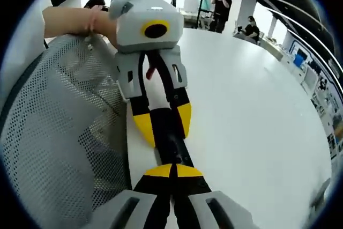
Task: Press the specified remote control buttons in sequence, fully releasing each button before pressing the next.
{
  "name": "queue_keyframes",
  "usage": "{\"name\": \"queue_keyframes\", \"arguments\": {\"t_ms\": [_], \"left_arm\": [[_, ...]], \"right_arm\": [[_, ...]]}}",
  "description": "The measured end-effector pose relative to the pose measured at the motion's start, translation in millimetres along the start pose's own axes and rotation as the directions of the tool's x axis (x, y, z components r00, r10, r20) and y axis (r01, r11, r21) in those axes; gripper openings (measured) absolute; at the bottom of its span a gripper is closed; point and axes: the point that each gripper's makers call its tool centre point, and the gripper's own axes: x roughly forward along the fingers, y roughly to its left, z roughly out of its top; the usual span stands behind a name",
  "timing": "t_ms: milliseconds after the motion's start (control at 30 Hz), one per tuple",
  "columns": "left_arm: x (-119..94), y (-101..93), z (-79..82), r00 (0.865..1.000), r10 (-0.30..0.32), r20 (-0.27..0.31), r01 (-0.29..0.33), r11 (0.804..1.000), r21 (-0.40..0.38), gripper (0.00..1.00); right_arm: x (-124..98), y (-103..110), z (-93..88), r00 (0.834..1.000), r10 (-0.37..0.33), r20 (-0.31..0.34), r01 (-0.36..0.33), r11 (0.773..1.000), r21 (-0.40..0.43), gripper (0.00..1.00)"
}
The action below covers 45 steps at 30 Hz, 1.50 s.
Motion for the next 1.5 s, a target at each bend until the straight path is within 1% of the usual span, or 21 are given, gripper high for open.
{"name": "queue_keyframes", "arguments": {"t_ms": [67,100,267,333,400,433,567,800,867,967,1033,1067,1100,1167,1300,1333,1367,1400,1433,1467,1500], "left_arm": [[0,-0.1,0.1,1.0,-0.001,0.0,0.001,1.0,-0.001,0.25],[0,-0.2,0.0,1.0,-0.001,-0.001,0.001,1.0,0.008,0.25],[0,0.2,-0.2,1.0,0.0,-0.001,0.0,1.0,0.002,0.25],[0,0.3,0.0,1.0,0.0,-0.001,0.0,1.0,0.001,0.25],[1,0.6,-0.2,1.0,-0.001,-0.001,0.001,1.0,0.001,0.25],[1,0.7,-0.3,1.0,-0.001,-0.001,0.001,1.0,0.001,0.25],[1,0.7,0.0,1.0,-0.001,-0.002,0.001,1.0,0.004,0.25],[1,0.5,-0.4,1.0,-0.002,-0.003,0.002,1.0,0.012,0.25],[1,0.6,-0.6,1.0,-0.003,-0.002,0.003,1.0,0.013,0.25],[1,0.2,-0.4,1.0,-0.003,-0.003,0.003,1.0,0.015,0.25],[1,-1.0,0.6,1.0,-0.006,0.002,0.006,1.0,0.01,0.25],[1,-2.3,0.7,1.0,-0.007,0.006,0.008,1.0,-0.009,0.25],[0,-2.4,0.4,1.0,-0.009,0.004,0.008,1.0,0.004,0.25],[0,-2.8,0.7,1.0,-0.009,0.004,0.009,1.0,0.008,0.25],[0,-3.6,0.5,1.0,-0.01,0.003,0.01,1.0,0.009,0.25],[0,-3.5,0.4,1.0,-0.01,0.003,0.01,1.0,0.008,0.25],[0,-3.5,0.4,1.0,-0.01,0.003,0.01,1.0,0.007,0.25],[0,-3.6,0.5,1.0,-0.008,0.004,0.008,1.0,0.004,0.25],[0,-3.5,0.6,1.0,-0.006,0.003,0.006,1.0,0.005,0.25],[0,-3.6,0.7,1.0,-0.006,0.003,0.006,1.0,0.005,0.25],[0,-3.7,0.7,1.0,-0.006,0.002,0.006,1.0,0.005,0.25]], "right_arm": [[3,4,-0.4,1.0,0.006,0.0,-0.006,1.0,-0.009,0.0],[3,4,0.5,1.0,-0.002,0.004,0.002,1.0,-0.018,0.0],[4,0,2.1,1.0,-0.017,-0.003,0.017,1.0,-0.008,0.0],[3,-3,2.9,0.999,-0.04,-0.009,0.04,0.999,-0.017,0.0],[3,-7,2.0,0.997,-0.069,-0.021,0.067,0.997,-0.048,0.0],[4,-5,2.0,0.998,-0.058,-0.02,0.057,0.997,-0.043,0.0],[3,-5,1.2,0.999,-0.052,-0.015,0.052,0.998,-0.028,0.0],[5,-2,0.4,0.999,-0.029,-0.039,0.025,0.996,-0.085,0.0],[5,-1,0.6,0.999,-0.023,-0.035,0.02,0.997,-0.075,0.0],[5,0,0.6,0.999,-0.018,-0.029,0.016,0.996,-0.087,0.0],[8,5,-0.6,0.999,0.002,-0.044,-0.006,0.996,-0.086,0.0],[8,4,-0.4,0.998,-0.011,-0.057,0.005,0.993,-0.118,0.0],[8,4,-0.1,0.998,-0.016,-0.06,0.008,0.992,-0.123,0.0],[8,4,-0.1,0.998,-0.02,-0.055,0.014,0.995,-0.101,0.0],[6,2,0.3,1.0,-0.008,-0.028,0.007,0.999,-0.048,0.0],[5,1,1.1,1.0,-0.001,-0.011,0.001,0.999,-0.033,0.0],[4,1,0.4,1.0,-0.001,-0.008,0.001,0.999,-0.032,0.0],[4,1,0.2,1.0,-0.004,-0.007,0.003,0.999,-0.034,0.0],[3,-2,-0.9,0.999,-0.024,-0.022,0.023,0.999,-0.039,0.0],[0,-9,-2.4,0.997,-0.068,-0.039,0.066,0.996,-0.055,0.0],[0,-11,-1.0,0.996,-0.079,-0.034,0.077,0.995,-0.059,0.0]]}}
